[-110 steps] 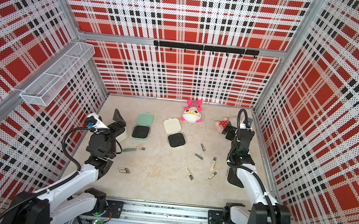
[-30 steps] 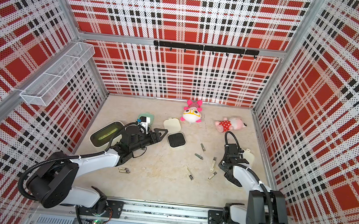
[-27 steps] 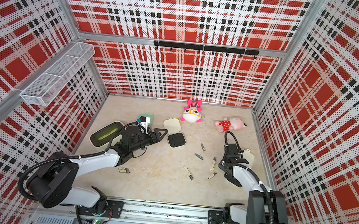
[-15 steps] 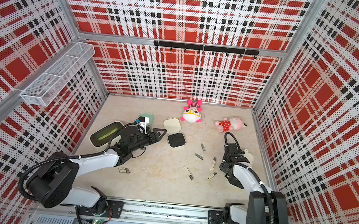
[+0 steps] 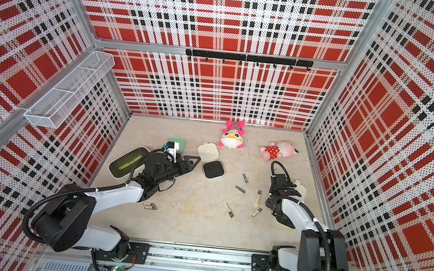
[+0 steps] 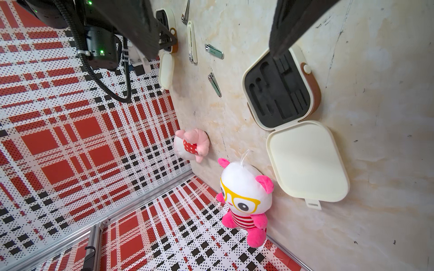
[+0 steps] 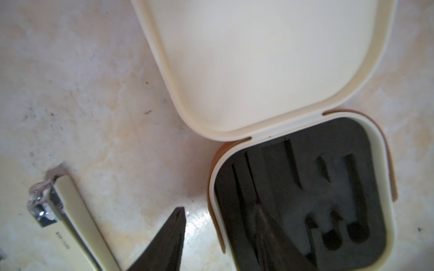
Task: Organize nail clipper sets
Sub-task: Pick up the storage box at the center of the board.
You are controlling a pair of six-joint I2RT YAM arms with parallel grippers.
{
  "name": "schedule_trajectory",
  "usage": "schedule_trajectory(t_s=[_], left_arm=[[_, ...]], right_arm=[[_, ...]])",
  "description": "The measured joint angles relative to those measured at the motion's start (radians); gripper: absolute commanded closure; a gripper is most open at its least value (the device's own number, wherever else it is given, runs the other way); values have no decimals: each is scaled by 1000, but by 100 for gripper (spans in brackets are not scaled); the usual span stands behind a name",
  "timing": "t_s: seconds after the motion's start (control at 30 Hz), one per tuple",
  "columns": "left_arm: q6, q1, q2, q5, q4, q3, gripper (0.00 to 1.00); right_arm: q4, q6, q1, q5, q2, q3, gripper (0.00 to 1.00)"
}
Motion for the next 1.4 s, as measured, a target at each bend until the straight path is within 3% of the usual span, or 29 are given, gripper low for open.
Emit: schedule_trajectory(t_s=[0.3, 0.93, 1.13, 1.17, 1.4], left_arm=[[-11, 14, 0, 17, 0, 0, 22], [-21, 16, 2, 32, 0, 2, 21], [-29, 22, 24, 54, 4, 6, 11], [-31, 26, 26, 56, 3, 6, 1], [-32, 71, 26, 66, -38, 25, 2]], right_arm=[[29, 7, 0, -16, 20, -11, 56], [117, 10, 0, -29, 43, -17, 87], [119, 5, 0, -30, 37, -17, 97], [117, 2, 0, -31, 32, -17, 98], [69, -32, 38, -28, -29, 39, 100]])
